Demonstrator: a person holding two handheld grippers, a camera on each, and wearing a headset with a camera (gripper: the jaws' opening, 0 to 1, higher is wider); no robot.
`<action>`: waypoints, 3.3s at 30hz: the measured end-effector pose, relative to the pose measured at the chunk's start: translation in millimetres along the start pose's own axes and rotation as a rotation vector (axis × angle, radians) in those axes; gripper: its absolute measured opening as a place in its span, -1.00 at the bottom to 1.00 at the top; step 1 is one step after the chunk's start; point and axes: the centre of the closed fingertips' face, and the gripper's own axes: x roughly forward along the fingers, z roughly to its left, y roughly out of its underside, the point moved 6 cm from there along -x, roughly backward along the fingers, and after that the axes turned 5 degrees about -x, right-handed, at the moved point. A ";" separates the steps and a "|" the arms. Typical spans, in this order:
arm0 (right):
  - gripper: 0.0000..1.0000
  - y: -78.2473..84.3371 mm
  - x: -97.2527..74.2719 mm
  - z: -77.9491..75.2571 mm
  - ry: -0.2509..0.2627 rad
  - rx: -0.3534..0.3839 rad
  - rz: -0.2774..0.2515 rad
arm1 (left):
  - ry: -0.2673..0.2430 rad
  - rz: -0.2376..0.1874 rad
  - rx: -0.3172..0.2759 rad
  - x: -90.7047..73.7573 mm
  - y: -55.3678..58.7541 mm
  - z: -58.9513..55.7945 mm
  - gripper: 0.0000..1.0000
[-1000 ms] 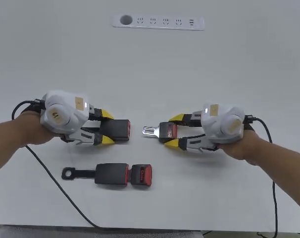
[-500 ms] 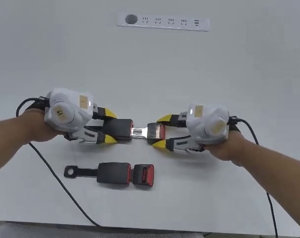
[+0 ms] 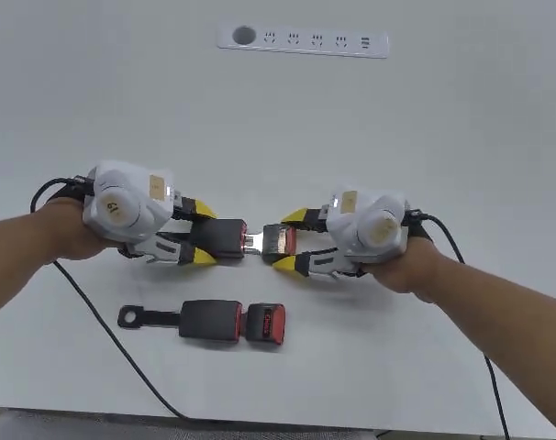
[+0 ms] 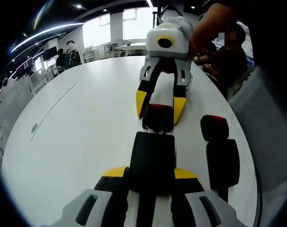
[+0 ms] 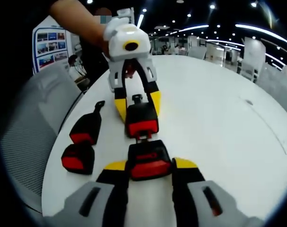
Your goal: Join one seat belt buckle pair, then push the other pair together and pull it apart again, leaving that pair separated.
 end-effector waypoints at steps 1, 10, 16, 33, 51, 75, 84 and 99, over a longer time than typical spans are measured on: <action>-0.29 0.0 0.3 -0.4 -0.001 0.008 -0.004 | 0.001 0.003 0.003 0.2 -0.3 0.1 -0.29; -0.30 -5.6 5.1 -1.3 -0.014 0.006 0.024 | 0.011 0.011 0.015 1.1 -0.8 0.2 -0.31; -0.30 -9.8 9.1 -1.3 -0.009 0.018 0.032 | 0.011 0.008 0.012 1.1 -0.4 0.6 -0.32; -0.30 -20.1 19.9 -0.6 0.006 0.042 0.076 | 0.019 0.014 0.019 -0.1 -0.9 0.5 -0.32; -0.29 -22.5 21.9 -0.8 0.015 0.026 0.120 | 0.023 0.020 0.023 0.8 -2.5 0.4 -0.31; -0.28 -23.7 23.0 -0.9 0.022 0.000 0.150 | 0.040 0.034 0.033 0.3 -2.7 1.3 -0.30; -0.27 -22.9 22.0 -0.4 0.026 0.001 0.142 | 0.042 0.037 0.037 0.3 -3.4 1.1 -0.30; -0.27 -11.9 10.3 -2.2 0.023 -0.017 0.138 | 0.041 0.028 0.031 0.5 -3.0 1.1 -0.30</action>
